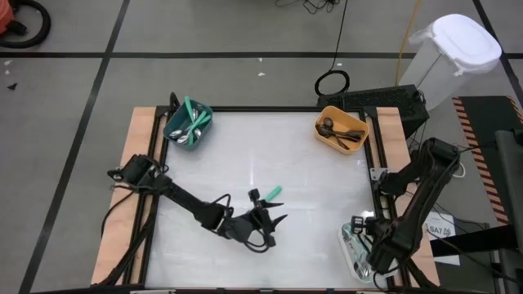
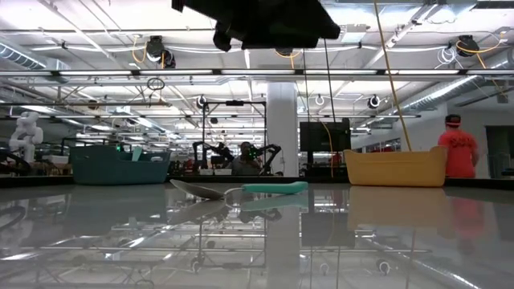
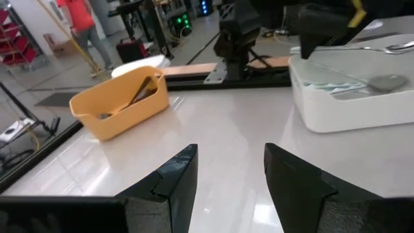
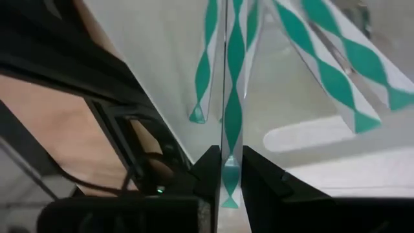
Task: Sort silverware by color (type)
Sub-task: Put the patterned green spoon into the white bin
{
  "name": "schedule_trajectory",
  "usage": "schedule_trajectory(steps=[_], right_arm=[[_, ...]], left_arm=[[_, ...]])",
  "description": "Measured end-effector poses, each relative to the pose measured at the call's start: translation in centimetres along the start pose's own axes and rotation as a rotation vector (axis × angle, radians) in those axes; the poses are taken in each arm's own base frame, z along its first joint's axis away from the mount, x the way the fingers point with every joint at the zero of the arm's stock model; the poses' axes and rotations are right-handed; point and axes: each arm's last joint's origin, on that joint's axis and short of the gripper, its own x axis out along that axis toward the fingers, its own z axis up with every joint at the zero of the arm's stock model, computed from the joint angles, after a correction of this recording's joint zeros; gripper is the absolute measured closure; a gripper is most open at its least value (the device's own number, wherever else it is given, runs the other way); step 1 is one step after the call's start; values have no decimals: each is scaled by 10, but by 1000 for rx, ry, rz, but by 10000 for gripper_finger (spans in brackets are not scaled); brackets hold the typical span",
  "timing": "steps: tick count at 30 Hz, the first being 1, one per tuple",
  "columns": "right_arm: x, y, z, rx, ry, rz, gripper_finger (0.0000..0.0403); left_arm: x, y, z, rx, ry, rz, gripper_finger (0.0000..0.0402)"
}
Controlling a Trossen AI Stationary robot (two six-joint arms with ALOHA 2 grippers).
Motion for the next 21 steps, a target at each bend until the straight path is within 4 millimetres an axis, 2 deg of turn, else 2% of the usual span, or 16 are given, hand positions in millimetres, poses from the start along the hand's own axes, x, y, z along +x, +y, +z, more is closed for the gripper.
schedule_trajectory(steps=[6,12,21], right_arm=[[10,-5,9,-125,80,-22,363],[10,-7,10,-230,102,-66,363],[10,-8,13,-240,71,-82,353]], left_arm=[[7,8,-4,-70,31,25,224],[10,11,-5,-136,43,38,224],[10,11,-5,-167,42,39,224]])
